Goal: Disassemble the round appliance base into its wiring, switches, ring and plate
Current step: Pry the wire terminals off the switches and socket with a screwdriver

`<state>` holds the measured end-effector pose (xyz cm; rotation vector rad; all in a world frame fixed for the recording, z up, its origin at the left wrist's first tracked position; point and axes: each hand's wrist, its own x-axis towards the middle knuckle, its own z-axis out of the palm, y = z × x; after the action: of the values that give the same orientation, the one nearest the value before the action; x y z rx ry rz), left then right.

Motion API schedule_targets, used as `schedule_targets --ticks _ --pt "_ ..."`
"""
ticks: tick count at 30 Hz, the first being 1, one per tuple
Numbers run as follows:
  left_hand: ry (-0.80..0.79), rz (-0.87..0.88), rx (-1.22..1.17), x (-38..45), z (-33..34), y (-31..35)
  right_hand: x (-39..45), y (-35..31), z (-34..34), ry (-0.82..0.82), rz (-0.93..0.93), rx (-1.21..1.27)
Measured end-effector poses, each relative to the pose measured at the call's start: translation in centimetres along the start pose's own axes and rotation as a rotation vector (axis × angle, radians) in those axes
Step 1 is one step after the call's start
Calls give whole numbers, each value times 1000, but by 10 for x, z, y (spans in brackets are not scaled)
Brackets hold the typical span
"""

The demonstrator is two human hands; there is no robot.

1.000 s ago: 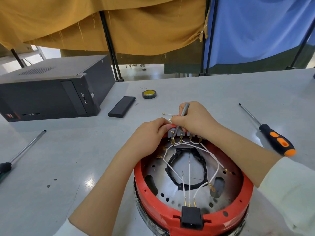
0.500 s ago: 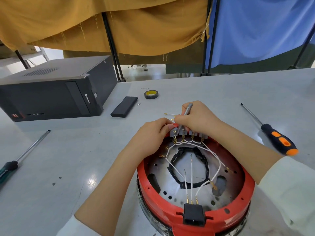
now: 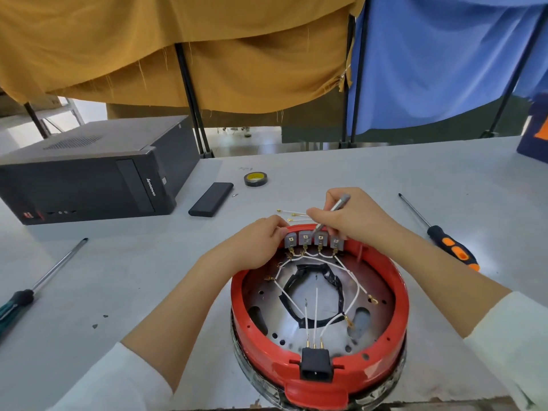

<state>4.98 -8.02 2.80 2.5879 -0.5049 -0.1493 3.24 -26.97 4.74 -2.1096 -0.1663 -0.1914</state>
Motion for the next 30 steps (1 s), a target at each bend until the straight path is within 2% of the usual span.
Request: schedule_targets --ticks 2,6,12,20,30 --pt "-17 -18 27 6 -4 5 -3 6 -4 18 15 -25" --pt "64 24 -34 15 6 19 -4 12 0 15 21 -62" --pt "129 16 55 18 20 9 0 17 13 157 -64 -94" --pt "151 38 62 20 20 6 -4 17 17 112 -112 -170" --pt "155 54 106 21 21 6 11 -1 17 10 107 -68"
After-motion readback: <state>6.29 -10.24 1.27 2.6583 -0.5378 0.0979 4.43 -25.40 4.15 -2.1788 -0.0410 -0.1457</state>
